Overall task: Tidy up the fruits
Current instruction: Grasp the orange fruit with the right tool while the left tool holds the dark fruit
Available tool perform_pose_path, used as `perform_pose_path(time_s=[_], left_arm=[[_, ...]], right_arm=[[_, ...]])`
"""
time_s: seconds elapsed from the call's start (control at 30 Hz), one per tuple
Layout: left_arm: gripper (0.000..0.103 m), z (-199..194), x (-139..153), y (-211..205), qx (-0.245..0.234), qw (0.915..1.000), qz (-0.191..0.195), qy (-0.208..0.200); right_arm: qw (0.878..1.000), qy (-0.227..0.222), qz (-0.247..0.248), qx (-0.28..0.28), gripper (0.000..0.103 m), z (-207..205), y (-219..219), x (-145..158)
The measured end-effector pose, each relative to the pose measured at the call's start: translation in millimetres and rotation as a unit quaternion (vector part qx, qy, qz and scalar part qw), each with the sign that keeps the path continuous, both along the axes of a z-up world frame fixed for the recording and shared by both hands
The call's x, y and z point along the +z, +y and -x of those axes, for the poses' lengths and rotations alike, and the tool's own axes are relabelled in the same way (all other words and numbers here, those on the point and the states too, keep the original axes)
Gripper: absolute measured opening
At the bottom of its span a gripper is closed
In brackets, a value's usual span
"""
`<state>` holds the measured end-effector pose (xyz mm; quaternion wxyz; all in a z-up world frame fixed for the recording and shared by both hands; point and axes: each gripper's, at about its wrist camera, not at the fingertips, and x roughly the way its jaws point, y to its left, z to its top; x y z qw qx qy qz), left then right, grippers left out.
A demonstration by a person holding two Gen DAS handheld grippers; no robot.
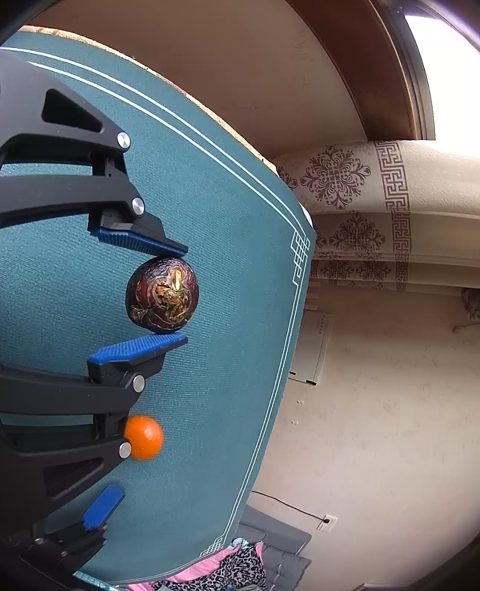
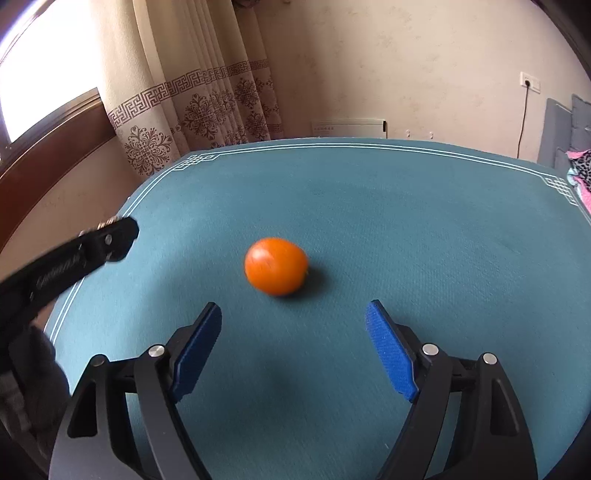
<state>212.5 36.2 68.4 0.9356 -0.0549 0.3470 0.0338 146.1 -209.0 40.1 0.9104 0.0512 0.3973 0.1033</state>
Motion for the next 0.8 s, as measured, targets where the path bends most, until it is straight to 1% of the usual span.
perform_pose_path(time_s=[0.13, 0.17, 0.2, 0.23, 0.37, 0.43, 0.6, 0.8], left_arm=[[0.043, 1.3, -2.3, 1.8, 0.007, 1.0, 0.003, 0.002], [0.043, 0.8, -2.5, 2.7, 0.007, 1.0, 0.005, 0.002], [0.043, 0.9, -2.9, 2.8, 0.007, 1.0, 0.006, 0.003], [0.043, 0.9, -3.3, 2.6, 0.007, 0.9999, 0.007, 0.003], [0.043, 1.1, -4.1, 2.7, 0.006, 0.9999, 0.008, 0.003], [0.043, 0.0, -3.9, 4.1, 0.006, 0.9999, 0.009, 0.001], [0.043, 0.9, -3.2, 3.1, 0.003, 1.0, 0.009, -0.001], [0.043, 4.2, 1.4, -4.7, -0.011, 0.9999, 0.007, -0.009]], right_arm=[[1.0, 0.018, -0.021, 0.005, 0.069, -20.0, 7.7, -5.1], [1.0, 0.02, -0.024, 0.005, 0.069, -23.6, 10.0, -6.2], [1.0, 0.018, -0.022, 0.004, 0.068, -26.8, 12.9, -6.4], [1.0, 0.017, -0.018, 0.005, 0.063, -30.4, 15.9, -6.5], [1.0, 0.018, 0.003, -0.002, 0.051, -41.8, 23.9, -7.3], [1.0, 0.013, 0.021, -0.009, 0.042, -44.3, 27.1, -7.0], [0.999, 0.009, 0.031, -0.007, 0.042, -38.2, 24.6, -6.2], [1.0, 0.011, 0.018, -0.023, 0.042, -16.2, 8.5, -4.2]])
